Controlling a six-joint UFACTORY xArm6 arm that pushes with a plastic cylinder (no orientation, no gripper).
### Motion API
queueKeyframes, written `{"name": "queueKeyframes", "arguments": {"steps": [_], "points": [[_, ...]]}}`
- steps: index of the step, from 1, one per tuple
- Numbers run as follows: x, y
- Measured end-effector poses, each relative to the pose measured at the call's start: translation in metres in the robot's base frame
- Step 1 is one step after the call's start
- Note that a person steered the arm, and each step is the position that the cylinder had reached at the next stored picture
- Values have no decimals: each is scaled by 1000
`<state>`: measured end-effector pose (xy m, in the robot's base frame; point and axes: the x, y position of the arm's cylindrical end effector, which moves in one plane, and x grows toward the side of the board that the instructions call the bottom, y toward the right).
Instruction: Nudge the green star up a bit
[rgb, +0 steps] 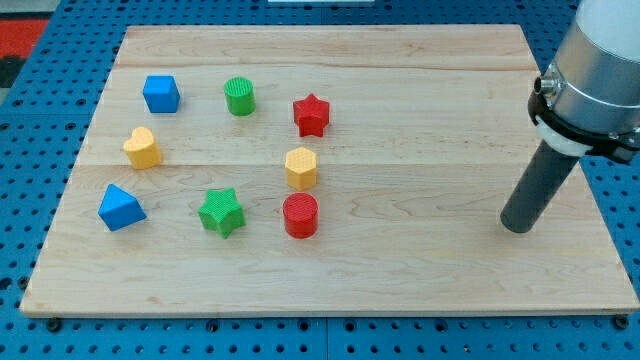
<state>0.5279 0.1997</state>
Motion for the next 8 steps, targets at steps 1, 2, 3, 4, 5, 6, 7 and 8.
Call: {"name": "queueKeyframes", "arguments": {"steps": [1,2,3,4,5,6,7,8], "points": [[3,4],[17,-3],[18,-28],[22,-36],[75,-59],[90,-92],[80,-169],[78,-215]]}}
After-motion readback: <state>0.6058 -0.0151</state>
